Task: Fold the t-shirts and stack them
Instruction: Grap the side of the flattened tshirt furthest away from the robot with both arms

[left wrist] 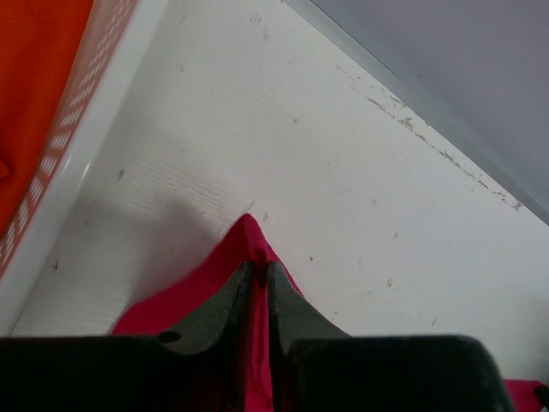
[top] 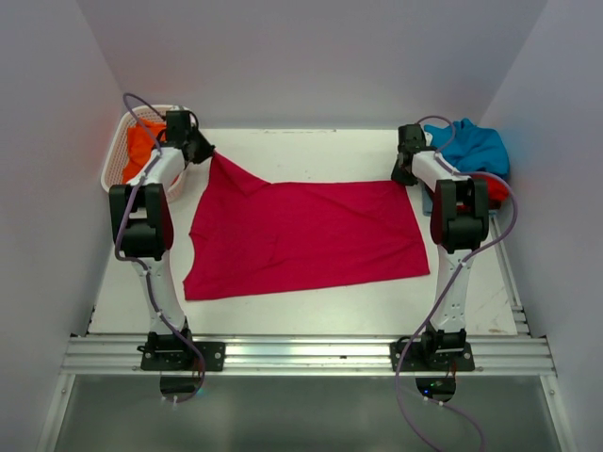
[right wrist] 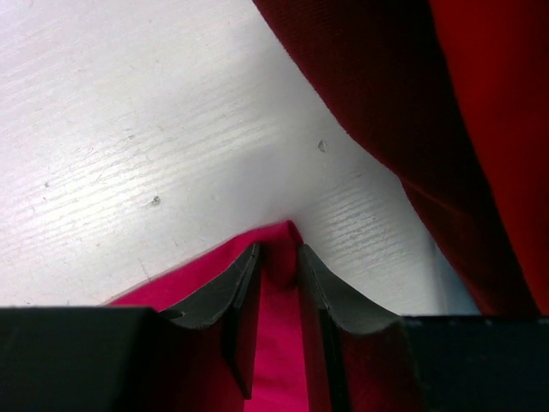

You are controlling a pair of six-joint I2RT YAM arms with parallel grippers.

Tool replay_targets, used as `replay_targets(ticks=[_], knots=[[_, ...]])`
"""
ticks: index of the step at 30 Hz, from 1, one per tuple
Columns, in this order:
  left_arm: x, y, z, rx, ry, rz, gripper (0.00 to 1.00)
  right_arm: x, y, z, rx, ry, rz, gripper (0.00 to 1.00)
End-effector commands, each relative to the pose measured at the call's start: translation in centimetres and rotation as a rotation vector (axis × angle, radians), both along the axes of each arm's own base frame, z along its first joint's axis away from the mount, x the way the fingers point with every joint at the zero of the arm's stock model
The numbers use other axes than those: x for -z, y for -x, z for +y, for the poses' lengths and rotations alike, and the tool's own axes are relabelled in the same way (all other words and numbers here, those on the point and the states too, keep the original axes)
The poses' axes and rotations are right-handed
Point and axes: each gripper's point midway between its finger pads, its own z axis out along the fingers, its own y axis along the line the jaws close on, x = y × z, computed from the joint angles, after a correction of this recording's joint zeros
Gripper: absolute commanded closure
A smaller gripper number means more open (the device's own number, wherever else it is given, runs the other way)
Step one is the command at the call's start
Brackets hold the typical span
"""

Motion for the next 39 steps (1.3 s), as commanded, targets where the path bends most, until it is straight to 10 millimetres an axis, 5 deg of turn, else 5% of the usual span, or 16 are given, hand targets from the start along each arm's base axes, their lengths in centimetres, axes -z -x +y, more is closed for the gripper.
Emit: replay_targets(ticks=[1, 13, 23, 39], knots=[[-2.0, -1.2, 0.2, 0.011, -0.008, -0.053, 0.84, 0.2, -0.7, 0.0, -0.004, -0.011, -0.008, 0.74], [-0.4, -1.2, 1.0, -0.024, -0.033, -0.024, 0.83, 0.4, -0.7, 0.1, -0.008, -0.024, -0.008, 0.77], [6.6, -1.9, 2.1, -0.072, -0.024, 0.064, 0.71, 0.6, -0.7, 0.2, -0.011, -0.032, -0.007, 0.77], [7.6, -2.9, 3.9, -0.146, -0.091, 0.030, 0.70, 0.6, -0.8, -0.1, -0.010, -0.030, -0.008, 0.78]])
